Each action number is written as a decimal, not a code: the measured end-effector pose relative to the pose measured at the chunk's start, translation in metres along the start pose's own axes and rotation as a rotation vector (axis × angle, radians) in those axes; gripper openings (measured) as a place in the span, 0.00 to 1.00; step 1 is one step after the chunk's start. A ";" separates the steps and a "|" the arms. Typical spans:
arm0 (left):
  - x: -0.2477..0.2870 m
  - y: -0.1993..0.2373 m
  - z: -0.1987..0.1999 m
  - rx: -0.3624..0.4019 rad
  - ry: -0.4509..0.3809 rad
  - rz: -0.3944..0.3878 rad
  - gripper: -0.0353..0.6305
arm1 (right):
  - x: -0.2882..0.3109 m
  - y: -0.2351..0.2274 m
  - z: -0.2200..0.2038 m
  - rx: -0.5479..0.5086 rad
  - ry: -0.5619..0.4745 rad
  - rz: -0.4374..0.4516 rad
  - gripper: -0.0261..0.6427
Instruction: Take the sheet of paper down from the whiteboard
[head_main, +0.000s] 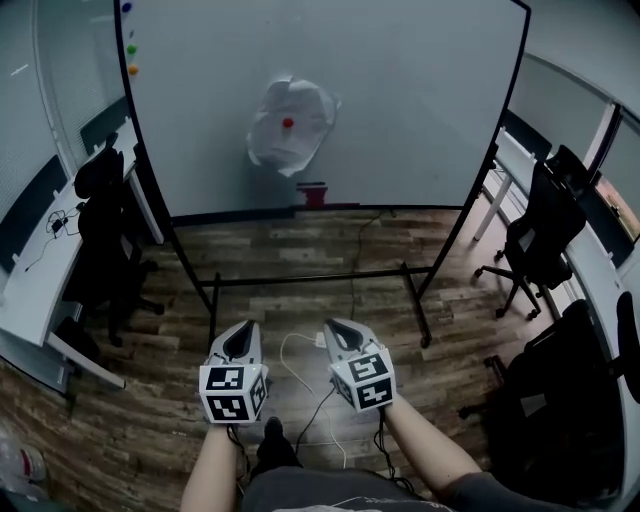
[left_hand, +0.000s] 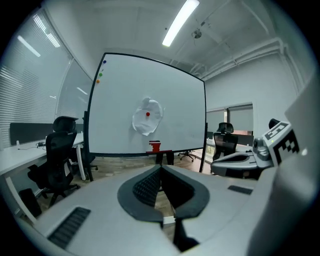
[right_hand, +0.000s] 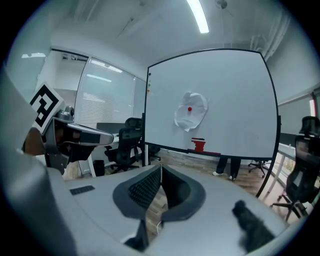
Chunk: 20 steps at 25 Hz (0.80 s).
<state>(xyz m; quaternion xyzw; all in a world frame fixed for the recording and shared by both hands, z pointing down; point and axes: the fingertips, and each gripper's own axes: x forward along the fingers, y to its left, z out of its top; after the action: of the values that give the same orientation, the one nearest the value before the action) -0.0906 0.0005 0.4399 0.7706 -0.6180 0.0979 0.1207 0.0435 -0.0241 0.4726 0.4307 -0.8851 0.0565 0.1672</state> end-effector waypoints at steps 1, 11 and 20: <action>0.009 0.008 0.004 -0.001 -0.002 -0.006 0.07 | 0.010 -0.004 0.004 0.005 0.003 -0.011 0.07; 0.090 0.076 0.048 0.029 -0.004 -0.087 0.07 | 0.101 -0.031 0.047 0.058 0.018 -0.113 0.07; 0.140 0.136 0.063 0.091 0.008 -0.136 0.08 | 0.167 -0.044 0.069 0.144 0.024 -0.221 0.07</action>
<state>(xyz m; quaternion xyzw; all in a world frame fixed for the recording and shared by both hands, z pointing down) -0.1932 -0.1767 0.4307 0.8152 -0.5585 0.1208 0.0945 -0.0349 -0.1930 0.4637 0.5358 -0.8238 0.1061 0.1520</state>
